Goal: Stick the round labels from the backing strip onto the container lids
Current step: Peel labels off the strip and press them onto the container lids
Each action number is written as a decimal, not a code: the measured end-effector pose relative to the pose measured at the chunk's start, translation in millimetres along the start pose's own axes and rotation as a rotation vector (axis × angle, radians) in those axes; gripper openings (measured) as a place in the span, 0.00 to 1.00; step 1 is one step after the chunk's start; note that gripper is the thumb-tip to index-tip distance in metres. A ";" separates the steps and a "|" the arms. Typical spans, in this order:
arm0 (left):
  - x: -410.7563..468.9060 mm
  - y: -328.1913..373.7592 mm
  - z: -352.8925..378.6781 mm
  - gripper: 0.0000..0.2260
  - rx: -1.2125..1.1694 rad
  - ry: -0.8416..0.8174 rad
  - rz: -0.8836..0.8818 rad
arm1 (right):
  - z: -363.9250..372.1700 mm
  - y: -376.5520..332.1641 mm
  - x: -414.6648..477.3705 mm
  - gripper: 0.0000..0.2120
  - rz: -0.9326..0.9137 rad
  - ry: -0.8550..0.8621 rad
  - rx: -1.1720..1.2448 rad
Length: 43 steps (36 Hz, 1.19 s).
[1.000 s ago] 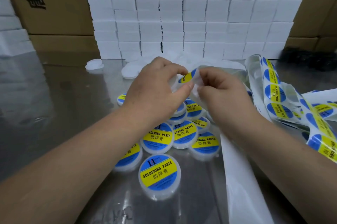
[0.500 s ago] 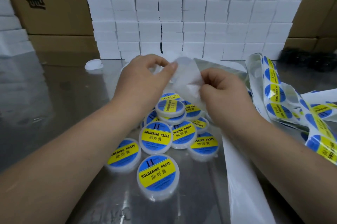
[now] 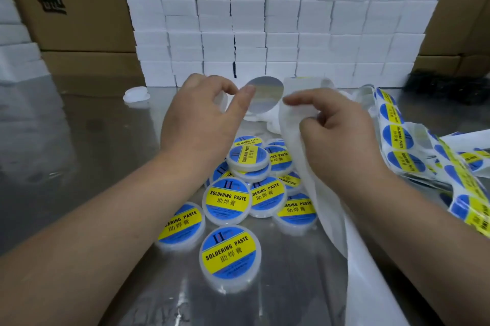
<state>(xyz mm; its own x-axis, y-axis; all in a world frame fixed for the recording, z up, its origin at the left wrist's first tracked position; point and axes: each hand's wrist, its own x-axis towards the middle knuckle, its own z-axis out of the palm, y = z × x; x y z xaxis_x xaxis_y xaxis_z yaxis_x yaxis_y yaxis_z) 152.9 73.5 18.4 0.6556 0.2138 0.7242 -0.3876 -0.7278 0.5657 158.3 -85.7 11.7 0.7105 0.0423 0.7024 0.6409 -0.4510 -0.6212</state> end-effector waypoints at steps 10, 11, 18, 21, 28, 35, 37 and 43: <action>-0.9 4.5 -6.9 0.18 0.114 0.037 0.147 | -2.1 -5.5 1.3 0.12 0.194 -0.051 0.229; -1.1 5.2 -7.3 0.19 0.119 0.037 0.165 | -2.7 -5.8 1.6 0.12 0.206 -0.049 0.257; -1.7 9.6 -11.1 0.22 0.148 0.026 0.274 | -2.6 -4.6 1.9 0.17 0.268 0.008 0.255; -0.6 8.9 -11.3 0.22 0.180 0.015 0.279 | -2.2 -4.9 2.0 0.13 0.279 0.016 0.226; 4.0 -3.6 -2.1 0.12 0.282 0.006 0.204 | 0.6 -2.6 2.9 0.13 0.246 0.026 0.171; 10.5 2.8 1.9 0.10 -0.539 -0.077 -0.334 | -1.4 -5.2 3.6 0.14 0.259 0.027 0.263; 10.8 6.5 2.6 0.12 -0.762 -0.153 -0.417 | 0.3 -6.3 2.1 0.15 0.264 -0.021 0.285; 7.2 11.3 3.1 0.11 -1.051 -0.280 -0.487 | 2.8 -10.8 -0.6 0.18 0.254 -0.180 0.308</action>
<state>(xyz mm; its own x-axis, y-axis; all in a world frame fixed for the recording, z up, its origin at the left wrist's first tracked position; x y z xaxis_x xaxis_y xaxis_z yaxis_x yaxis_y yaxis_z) 155.3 64.8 28.8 0.9490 0.0752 0.3061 -0.3140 0.3091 0.8977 151.8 -78.5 17.0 0.8788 0.1313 0.4588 0.4763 -0.1812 -0.8604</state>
